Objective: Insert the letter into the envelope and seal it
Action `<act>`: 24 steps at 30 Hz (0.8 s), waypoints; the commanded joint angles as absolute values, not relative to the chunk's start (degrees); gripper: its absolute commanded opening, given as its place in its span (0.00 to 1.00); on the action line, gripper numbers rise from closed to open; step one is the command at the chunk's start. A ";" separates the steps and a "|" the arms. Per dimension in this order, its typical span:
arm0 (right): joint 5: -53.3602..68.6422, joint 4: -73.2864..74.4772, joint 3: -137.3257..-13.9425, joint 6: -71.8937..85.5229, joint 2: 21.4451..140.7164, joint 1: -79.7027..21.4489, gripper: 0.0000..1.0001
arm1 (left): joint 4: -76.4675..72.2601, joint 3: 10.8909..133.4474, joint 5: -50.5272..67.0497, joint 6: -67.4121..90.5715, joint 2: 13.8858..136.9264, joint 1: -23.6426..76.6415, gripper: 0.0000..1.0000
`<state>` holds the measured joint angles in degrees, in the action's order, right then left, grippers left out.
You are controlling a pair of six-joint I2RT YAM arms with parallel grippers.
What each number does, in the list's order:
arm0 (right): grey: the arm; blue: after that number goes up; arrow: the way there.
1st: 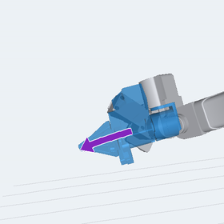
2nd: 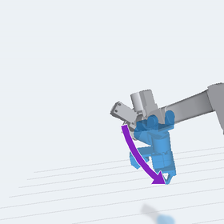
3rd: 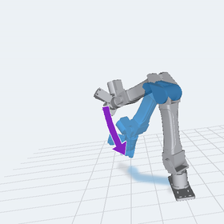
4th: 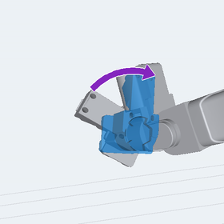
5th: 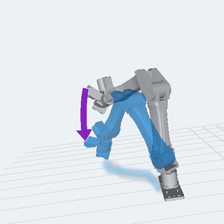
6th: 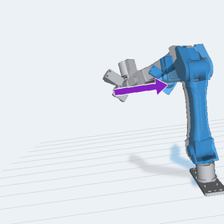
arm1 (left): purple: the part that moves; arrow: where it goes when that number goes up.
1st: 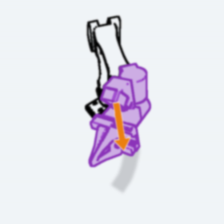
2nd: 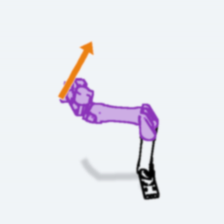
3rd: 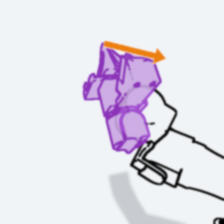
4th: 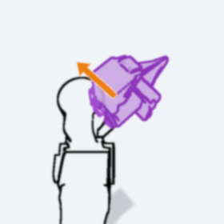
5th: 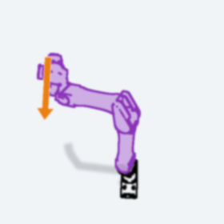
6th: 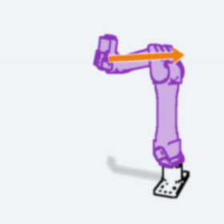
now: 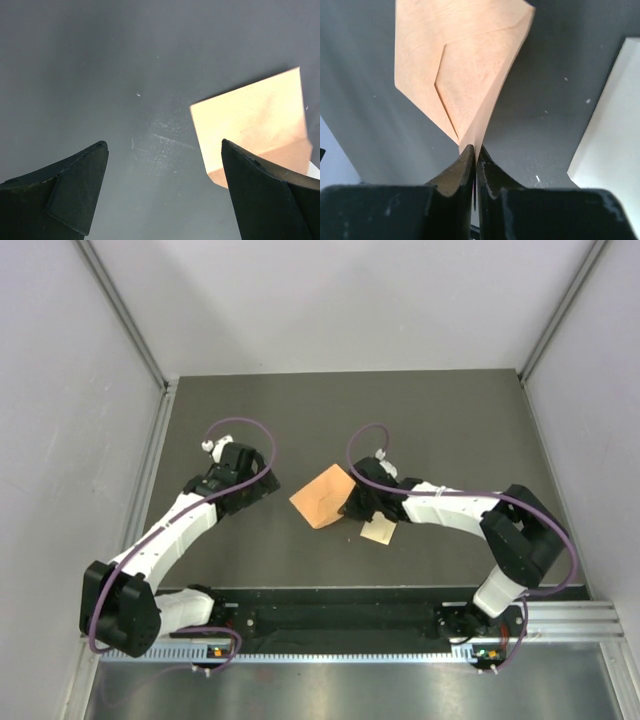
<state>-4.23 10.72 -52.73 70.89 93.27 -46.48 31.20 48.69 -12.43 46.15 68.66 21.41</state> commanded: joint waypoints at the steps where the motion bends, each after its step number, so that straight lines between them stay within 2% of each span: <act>1: -5.19 13.09 -59.84 59.01 93.95 -46.76 0.02 | 28.39 47.20 -11.08 43.59 66.18 19.95 0.99; 7: 6.65 18.54 -68.81 30.71 97.19 -42.81 0.00 | 26.72 45.53 -6.69 43.24 66.97 17.67 0.99; 11: 24.67 35.30 -83.89 12.01 106.68 -35.79 0.00 | 24.26 44.47 -2.56 42.63 67.85 16.88 0.99; 13: 33.25 38.84 -86.21 6.88 109.93 -34.02 0.00 | 22.95 44.12 -0.28 42.36 68.46 16.79 0.99; 17: 35.17 48.49 -94.54 -4.72 115.90 -32.52 0.00 | 20.40 42.81 3.33 41.84 70.05 16.79 0.99; 22: 35.23 53.96 -100.89 -6.16 122.95 -30.51 0.09 | 19.08 43.59 7.90 42.10 74.96 16.79 0.99; 24: 35.16 53.18 -101.60 -4.40 123.40 -29.97 0.21 | 18.63 44.03 8.87 42.27 76.54 16.79 0.99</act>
